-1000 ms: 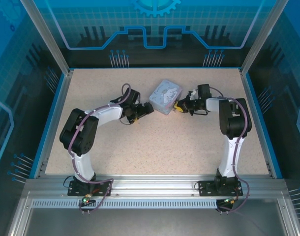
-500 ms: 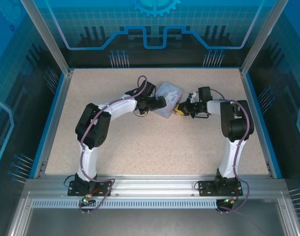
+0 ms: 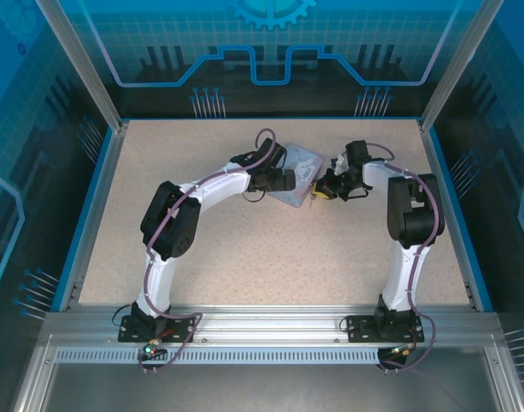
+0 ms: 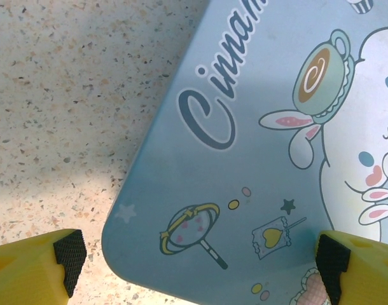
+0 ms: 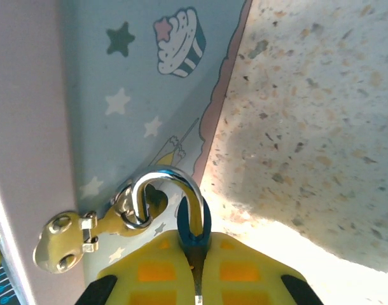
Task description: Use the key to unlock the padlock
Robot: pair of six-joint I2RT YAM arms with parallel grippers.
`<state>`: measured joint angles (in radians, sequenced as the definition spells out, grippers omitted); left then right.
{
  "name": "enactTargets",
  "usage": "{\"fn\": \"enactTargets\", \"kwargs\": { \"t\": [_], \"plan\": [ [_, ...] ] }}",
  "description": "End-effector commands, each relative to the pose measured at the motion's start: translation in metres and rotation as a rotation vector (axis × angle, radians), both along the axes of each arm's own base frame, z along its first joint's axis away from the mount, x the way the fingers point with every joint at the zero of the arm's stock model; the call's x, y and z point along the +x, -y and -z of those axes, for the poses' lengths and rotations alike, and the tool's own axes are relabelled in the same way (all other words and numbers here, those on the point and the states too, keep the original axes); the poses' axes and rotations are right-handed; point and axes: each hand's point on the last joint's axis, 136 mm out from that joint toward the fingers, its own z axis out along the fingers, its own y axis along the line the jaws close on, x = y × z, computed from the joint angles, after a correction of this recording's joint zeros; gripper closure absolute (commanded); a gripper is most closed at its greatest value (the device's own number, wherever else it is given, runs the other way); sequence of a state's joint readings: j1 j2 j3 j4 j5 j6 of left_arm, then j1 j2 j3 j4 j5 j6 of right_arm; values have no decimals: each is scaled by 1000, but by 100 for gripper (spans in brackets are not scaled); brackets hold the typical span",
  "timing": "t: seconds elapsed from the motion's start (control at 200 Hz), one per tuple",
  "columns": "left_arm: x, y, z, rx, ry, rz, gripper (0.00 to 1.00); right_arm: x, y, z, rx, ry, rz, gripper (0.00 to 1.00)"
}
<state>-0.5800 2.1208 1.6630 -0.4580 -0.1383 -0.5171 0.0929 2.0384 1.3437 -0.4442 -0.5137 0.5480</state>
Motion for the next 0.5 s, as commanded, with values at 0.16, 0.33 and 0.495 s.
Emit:
{"fn": "enactTargets", "kwargs": {
  "t": [0.16, 0.33, 0.495],
  "plan": [
    [-29, -33, 59, 198, -162, 21, 8, -18, 17, 17, -74, -100, 19, 100],
    [-32, -33, 64, 198, -176, 27, 10, 5, -2, 2, 201, -4, 72, 100],
    [-35, -32, 70, 191, -194, 32, 15, 23, 5, -5, 418, 37, 190, 100]
  ]
}}
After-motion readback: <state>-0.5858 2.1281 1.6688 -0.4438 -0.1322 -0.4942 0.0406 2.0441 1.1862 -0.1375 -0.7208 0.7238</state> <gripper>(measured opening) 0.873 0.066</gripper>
